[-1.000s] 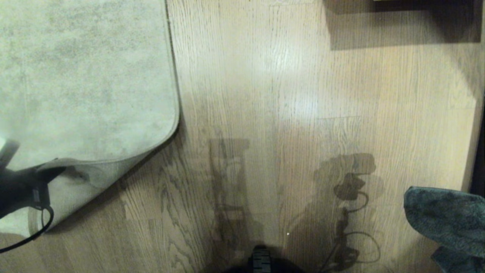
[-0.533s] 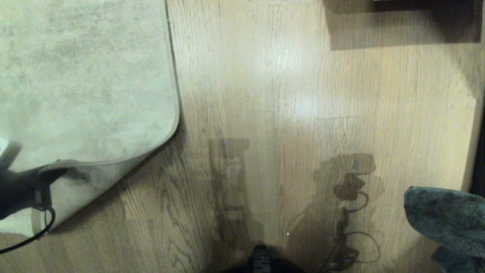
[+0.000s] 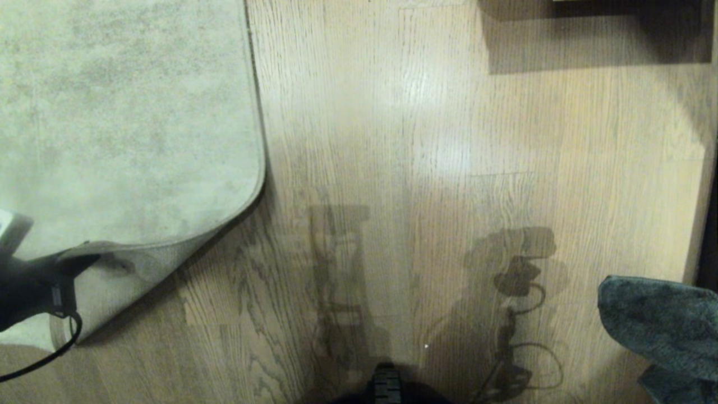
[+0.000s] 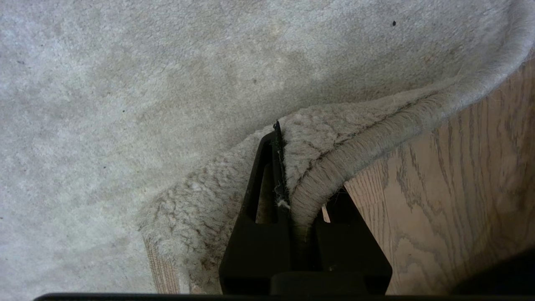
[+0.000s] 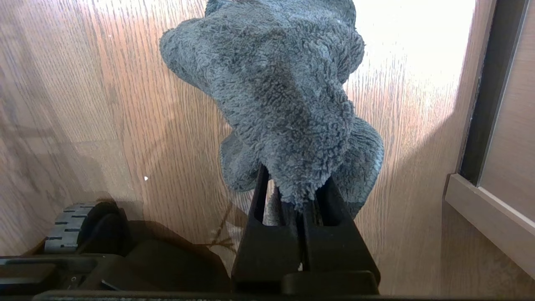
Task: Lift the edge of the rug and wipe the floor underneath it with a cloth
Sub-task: Lift up the carpet
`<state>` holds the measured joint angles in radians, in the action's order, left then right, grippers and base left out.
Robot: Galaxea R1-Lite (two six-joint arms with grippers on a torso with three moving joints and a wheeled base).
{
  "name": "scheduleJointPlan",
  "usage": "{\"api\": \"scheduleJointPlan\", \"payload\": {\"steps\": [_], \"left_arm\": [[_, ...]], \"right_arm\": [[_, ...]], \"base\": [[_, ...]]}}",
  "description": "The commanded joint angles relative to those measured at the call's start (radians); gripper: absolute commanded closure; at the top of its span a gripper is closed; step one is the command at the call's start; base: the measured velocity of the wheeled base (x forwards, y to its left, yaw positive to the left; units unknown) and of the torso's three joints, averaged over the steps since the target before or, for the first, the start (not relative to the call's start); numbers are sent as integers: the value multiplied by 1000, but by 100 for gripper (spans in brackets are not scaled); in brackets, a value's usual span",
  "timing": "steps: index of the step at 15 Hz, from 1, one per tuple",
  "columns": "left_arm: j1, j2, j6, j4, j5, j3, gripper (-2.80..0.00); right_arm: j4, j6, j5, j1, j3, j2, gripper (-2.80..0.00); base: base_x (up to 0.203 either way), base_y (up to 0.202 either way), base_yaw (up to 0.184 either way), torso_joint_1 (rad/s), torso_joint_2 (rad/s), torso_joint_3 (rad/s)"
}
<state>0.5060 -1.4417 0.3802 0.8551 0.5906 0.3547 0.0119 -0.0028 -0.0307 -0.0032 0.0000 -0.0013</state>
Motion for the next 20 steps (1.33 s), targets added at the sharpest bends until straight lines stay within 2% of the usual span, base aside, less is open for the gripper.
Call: {"api": "scheduleJointPlan", "payload": {"steps": [1, 6, 20], "left_arm": [[0, 1, 3, 7, 3, -8, 0], [16, 1, 5, 7, 3, -17, 0], [23, 9, 3, 7, 3, -23, 0]], "right_arm": [[0, 0, 0, 0, 0, 1, 0], [0, 0, 0, 0, 0, 1, 0], [0, 0, 0, 0, 0, 1, 0]], "base": [[0, 0, 0, 0, 0, 0], [1, 48, -3, 2, 1, 2], [0, 196, -2, 2, 3, 2]]}}
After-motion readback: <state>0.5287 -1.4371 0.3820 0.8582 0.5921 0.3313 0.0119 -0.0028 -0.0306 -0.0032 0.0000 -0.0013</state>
